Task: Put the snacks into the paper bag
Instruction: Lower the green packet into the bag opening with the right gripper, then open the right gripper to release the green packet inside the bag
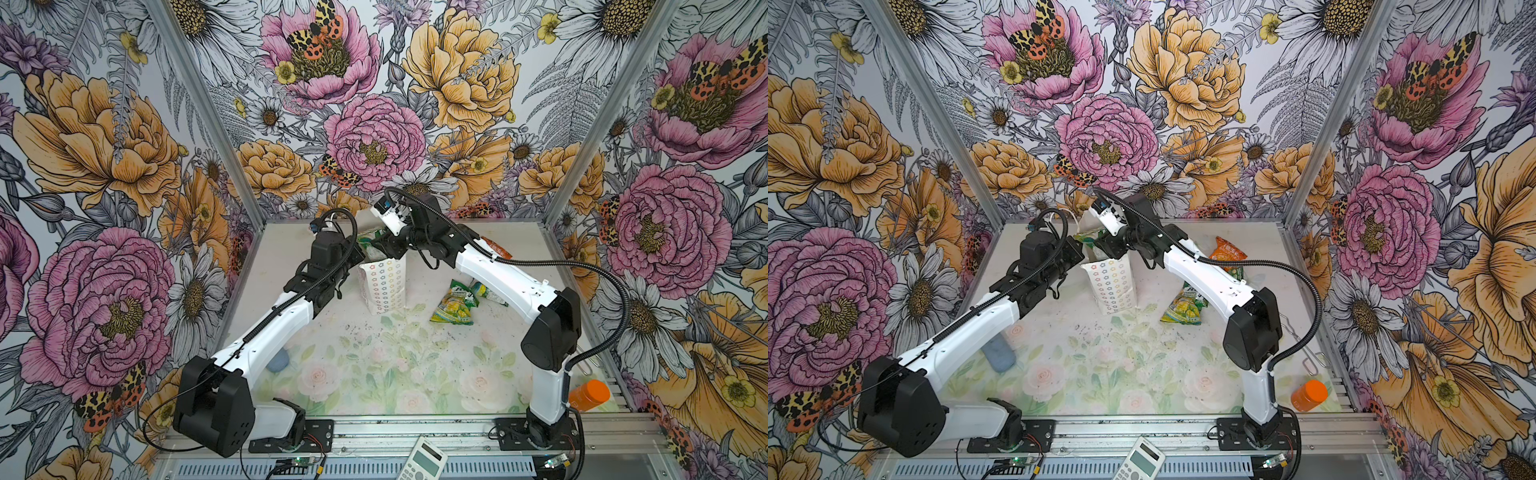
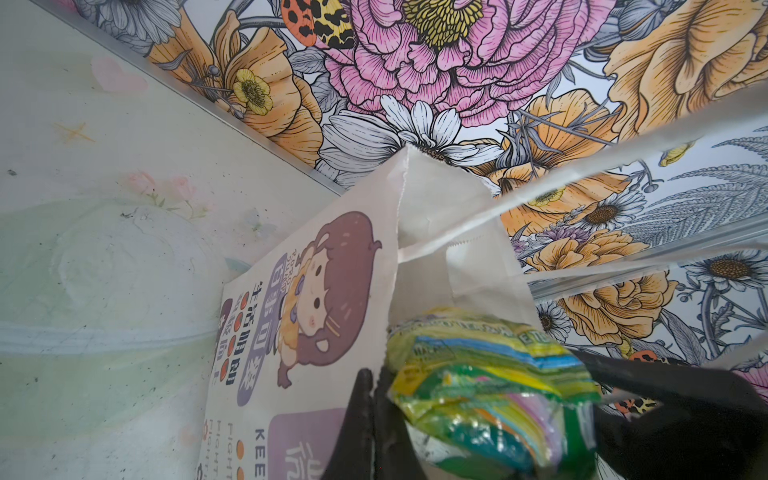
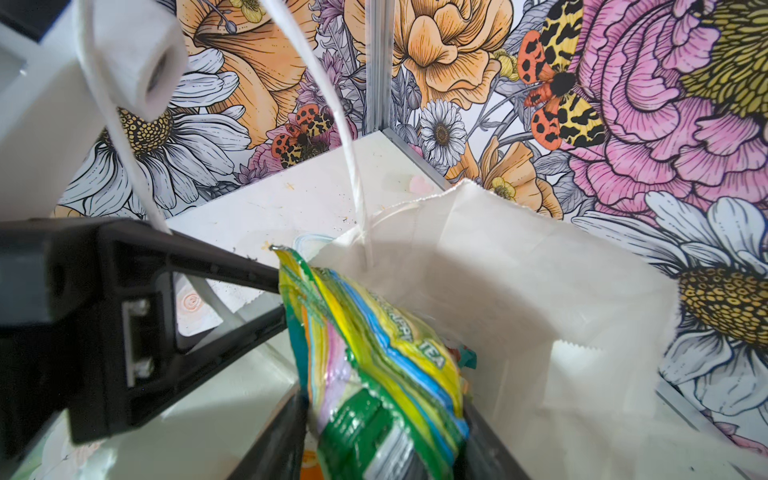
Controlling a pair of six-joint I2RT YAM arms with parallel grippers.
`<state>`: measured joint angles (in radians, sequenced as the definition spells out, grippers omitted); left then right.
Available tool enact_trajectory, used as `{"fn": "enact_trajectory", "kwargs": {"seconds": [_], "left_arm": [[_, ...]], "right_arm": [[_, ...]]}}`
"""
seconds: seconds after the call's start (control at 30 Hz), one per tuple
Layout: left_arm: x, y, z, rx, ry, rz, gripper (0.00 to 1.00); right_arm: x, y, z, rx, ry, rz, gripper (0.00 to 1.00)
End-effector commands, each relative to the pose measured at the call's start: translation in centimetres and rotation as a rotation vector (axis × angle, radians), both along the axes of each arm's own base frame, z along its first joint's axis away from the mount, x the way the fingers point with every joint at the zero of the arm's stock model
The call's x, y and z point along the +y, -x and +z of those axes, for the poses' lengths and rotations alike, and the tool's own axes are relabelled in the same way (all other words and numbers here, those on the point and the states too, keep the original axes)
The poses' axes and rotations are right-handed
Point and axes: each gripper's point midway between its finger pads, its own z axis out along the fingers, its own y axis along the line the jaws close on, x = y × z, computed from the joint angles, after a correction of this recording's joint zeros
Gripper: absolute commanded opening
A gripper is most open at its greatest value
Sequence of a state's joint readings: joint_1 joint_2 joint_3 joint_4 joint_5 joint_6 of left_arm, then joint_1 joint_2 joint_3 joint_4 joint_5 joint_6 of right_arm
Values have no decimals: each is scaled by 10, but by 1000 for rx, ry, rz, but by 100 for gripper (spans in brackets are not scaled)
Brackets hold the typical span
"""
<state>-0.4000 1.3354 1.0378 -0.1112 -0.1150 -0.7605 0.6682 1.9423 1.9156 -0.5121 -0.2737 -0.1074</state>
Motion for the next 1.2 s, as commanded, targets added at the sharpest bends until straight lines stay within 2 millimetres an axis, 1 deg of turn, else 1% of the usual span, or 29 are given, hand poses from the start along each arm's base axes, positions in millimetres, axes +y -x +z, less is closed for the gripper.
{"fn": "enact_trajectory", "kwargs": {"seconds": [0.0, 0.33, 0.5, 0.83, 1.03, 1.17], "left_arm": [[-2, -1, 15, -42, 17, -3, 0], [-4, -1, 15, -39, 17, -8, 0], [-4, 0, 15, -39, 14, -6, 0], [0, 1, 16, -42, 12, 3, 0], [1, 2, 16, -39, 11, 7, 0], [3, 3, 18, -40, 9, 14, 0]], "right_arm": [[0, 2, 28, -72, -34, 6, 58], [-5, 6, 37, -96, -33, 2, 61], [-8, 10, 48, -115, -41, 1, 62], [-21, 19, 70, -165, -48, -19, 64], [-35, 23, 77, -197, -27, -55, 66], [-51, 24, 81, -225, -2, -107, 67]]}}
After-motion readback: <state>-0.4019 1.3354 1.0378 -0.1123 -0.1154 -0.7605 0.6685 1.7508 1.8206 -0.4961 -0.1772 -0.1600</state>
